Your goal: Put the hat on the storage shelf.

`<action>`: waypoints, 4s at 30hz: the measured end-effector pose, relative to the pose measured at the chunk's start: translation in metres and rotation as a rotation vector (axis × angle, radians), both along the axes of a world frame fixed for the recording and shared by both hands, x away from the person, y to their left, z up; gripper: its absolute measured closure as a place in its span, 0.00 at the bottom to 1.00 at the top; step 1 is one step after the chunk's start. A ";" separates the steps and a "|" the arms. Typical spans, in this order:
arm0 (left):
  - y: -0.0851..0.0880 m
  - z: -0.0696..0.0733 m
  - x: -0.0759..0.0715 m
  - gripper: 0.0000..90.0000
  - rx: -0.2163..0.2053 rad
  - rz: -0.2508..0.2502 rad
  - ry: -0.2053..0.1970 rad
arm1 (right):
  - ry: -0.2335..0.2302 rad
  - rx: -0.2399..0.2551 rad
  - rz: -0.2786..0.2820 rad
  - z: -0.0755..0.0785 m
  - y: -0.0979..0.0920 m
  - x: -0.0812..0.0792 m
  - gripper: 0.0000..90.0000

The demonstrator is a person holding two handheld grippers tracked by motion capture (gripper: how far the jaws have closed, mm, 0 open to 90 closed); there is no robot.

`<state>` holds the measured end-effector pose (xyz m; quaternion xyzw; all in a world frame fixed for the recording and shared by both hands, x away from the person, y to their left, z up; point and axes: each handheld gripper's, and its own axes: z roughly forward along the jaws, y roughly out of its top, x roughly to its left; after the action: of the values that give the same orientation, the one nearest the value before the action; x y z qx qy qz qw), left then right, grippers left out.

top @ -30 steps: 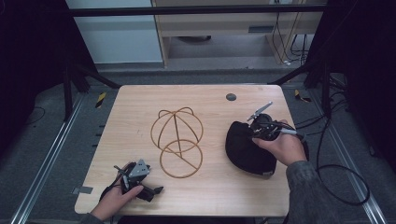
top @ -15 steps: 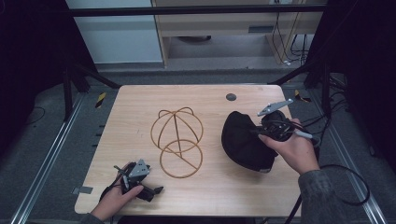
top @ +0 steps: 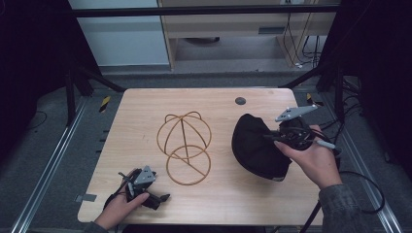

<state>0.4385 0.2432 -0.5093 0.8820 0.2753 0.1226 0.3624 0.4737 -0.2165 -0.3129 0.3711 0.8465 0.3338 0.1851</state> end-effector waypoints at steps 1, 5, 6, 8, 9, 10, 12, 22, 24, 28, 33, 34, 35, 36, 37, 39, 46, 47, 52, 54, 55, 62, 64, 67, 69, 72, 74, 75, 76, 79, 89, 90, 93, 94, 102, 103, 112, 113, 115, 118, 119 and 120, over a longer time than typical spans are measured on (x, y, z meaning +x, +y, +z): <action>0.000 0.000 0.000 0.00 0.000 0.000 0.000 | -0.002 0.002 -0.003 0.002 -0.001 -0.001 0.85; 0.000 0.000 0.000 0.00 0.000 0.000 0.000 | -0.020 0.023 -0.006 0.009 -0.002 -0.004 0.85; 0.000 0.000 0.000 0.00 0.000 0.000 0.000 | -0.020 0.023 -0.006 0.009 -0.002 -0.004 0.85; 0.000 0.000 0.000 0.00 0.000 0.000 0.000 | -0.037 0.023 -0.004 0.016 0.000 -0.005 0.86; 0.000 0.000 0.000 0.00 0.000 0.000 0.000 | -0.037 0.023 -0.004 0.016 0.000 -0.005 0.86; 0.000 0.000 0.000 0.00 -0.002 0.001 0.000 | -0.038 0.024 -0.004 0.017 0.000 -0.006 0.86; 0.000 0.000 0.000 0.00 -0.003 0.003 -0.002 | -0.045 0.026 -0.003 0.022 0.001 -0.006 0.86; 0.000 0.000 0.000 0.00 -0.003 0.002 -0.002 | -0.093 0.042 0.015 0.043 0.009 -0.011 0.86; 0.000 0.000 0.000 0.00 -0.003 0.002 -0.002 | -0.103 0.045 0.022 0.048 0.012 -0.012 0.86; 0.000 0.000 0.000 0.00 -0.003 0.002 -0.002 | -0.117 0.062 0.031 0.054 0.016 -0.014 0.86; 0.000 0.000 0.000 0.00 -0.003 0.002 -0.002 | -0.145 0.088 0.037 0.063 0.020 -0.016 0.86; 0.000 0.000 0.000 0.00 -0.003 0.002 -0.002 | -0.149 0.091 0.038 0.065 0.020 -0.017 0.86; 0.000 0.000 0.000 0.00 -0.003 0.002 -0.002 | -0.156 0.097 0.040 0.067 0.021 -0.017 0.86; 0.000 0.000 0.000 0.00 -0.003 0.002 -0.001 | -0.156 0.097 0.040 0.067 0.021 -0.017 0.86; 0.000 0.000 0.000 0.00 -0.003 0.002 -0.001 | -0.162 0.106 0.040 0.069 0.022 -0.018 0.86; 0.000 0.000 0.000 0.00 -0.003 0.002 -0.001 | -0.173 0.117 0.044 0.072 0.023 -0.019 0.86; 0.000 0.000 0.000 0.00 -0.003 0.002 -0.001 | -0.209 0.158 0.057 0.085 0.030 -0.024 0.86; 0.000 0.000 0.000 0.00 -0.003 0.002 -0.001 | -0.213 0.164 0.057 0.086 0.032 -0.025 0.86; 0.000 0.000 0.000 0.00 -0.002 0.002 -0.001 | -0.234 0.179 0.068 0.093 0.037 -0.026 0.86; 0.000 0.000 0.000 0.00 -0.003 0.002 -0.001 | -0.241 0.185 0.082 0.097 0.043 -0.027 0.86; 0.000 0.000 0.000 0.00 -0.002 0.002 -0.001 | -0.239 0.188 0.085 0.098 0.044 -0.028 0.86; 0.000 0.000 0.000 0.00 -0.001 0.001 0.000 | -0.246 0.200 0.113 0.102 0.056 -0.027 0.86; 0.000 0.000 0.000 0.00 -0.001 0.002 0.000 | -0.246 0.199 0.118 0.102 0.060 -0.026 0.86; 0.000 0.000 0.000 0.00 -0.003 0.003 0.000 | -0.248 0.204 0.132 0.103 0.067 -0.025 0.86; 0.000 0.000 0.000 0.00 -0.002 0.003 0.000 | -0.249 0.205 0.142 0.104 0.072 -0.024 0.86; 0.000 0.000 0.000 0.00 -0.003 0.003 0.000 | -0.252 0.201 0.157 0.108 0.080 -0.023 0.86; 0.000 0.000 0.000 0.00 -0.002 0.003 0.000 | -0.257 0.198 0.167 0.112 0.086 -0.022 0.86; 0.000 0.000 0.000 0.00 -0.002 0.002 -0.001 | -0.257 0.198 0.172 0.113 0.089 -0.021 0.86; 0.000 0.000 0.000 0.00 -0.001 0.002 -0.001 | -0.257 0.198 0.175 0.114 0.091 -0.020 0.86; 0.000 0.000 0.000 0.00 -0.002 0.002 0.000 | -0.255 0.192 0.187 0.115 0.097 -0.018 0.86; 0.000 0.000 0.000 0.00 -0.002 0.003 -0.001 | -0.245 0.160 0.231 0.124 0.128 -0.006 0.86; 0.000 0.000 0.000 0.00 -0.002 0.003 -0.001 | -0.245 0.160 0.231 0.124 0.128 -0.006 0.86; 0.000 0.000 0.000 0.00 -0.002 0.003 -0.001 | -0.246 0.151 0.251 0.128 0.140 -0.004 0.86; 0.000 0.000 0.000 0.00 -0.002 0.003 -0.001 | -0.246 0.151 0.251 0.128 0.140 -0.004 0.86; 0.000 0.000 0.000 0.00 -0.002 0.003 -0.001 | -0.220 0.111 0.287 0.133 0.162 0.002 0.86; 0.000 0.000 0.000 0.00 -0.002 0.003 -0.001 | -0.215 0.108 0.290 0.133 0.164 0.003 0.85; 0.000 0.000 0.000 0.00 -0.002 0.003 -0.001 | -0.181 0.068 0.323 0.130 0.195 0.011 0.85; 0.000 0.000 0.000 0.00 -0.005 0.004 0.000 | -0.181 0.068 0.323 0.130 0.195 0.011 0.85; 0.000 0.000 0.000 0.00 -0.006 0.004 0.002 | -0.168 0.048 0.324 0.130 0.201 0.015 0.85; 0.000 0.000 0.000 0.00 -0.002 0.003 0.002 | -0.149 0.035 0.323 0.130 0.206 0.017 0.85; 0.000 0.000 0.000 0.00 -0.002 0.002 0.002 | -0.135 0.024 0.326 0.128 0.210 0.019 0.85; 0.000 0.000 0.000 0.00 -0.002 0.002 0.002 | -0.133 0.022 0.326 0.128 0.212 0.020 0.85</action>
<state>0.4384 0.2429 -0.5092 0.8815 0.2766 0.1219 0.3628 0.4936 -0.0044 -0.1854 0.2080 0.8776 0.3926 0.1800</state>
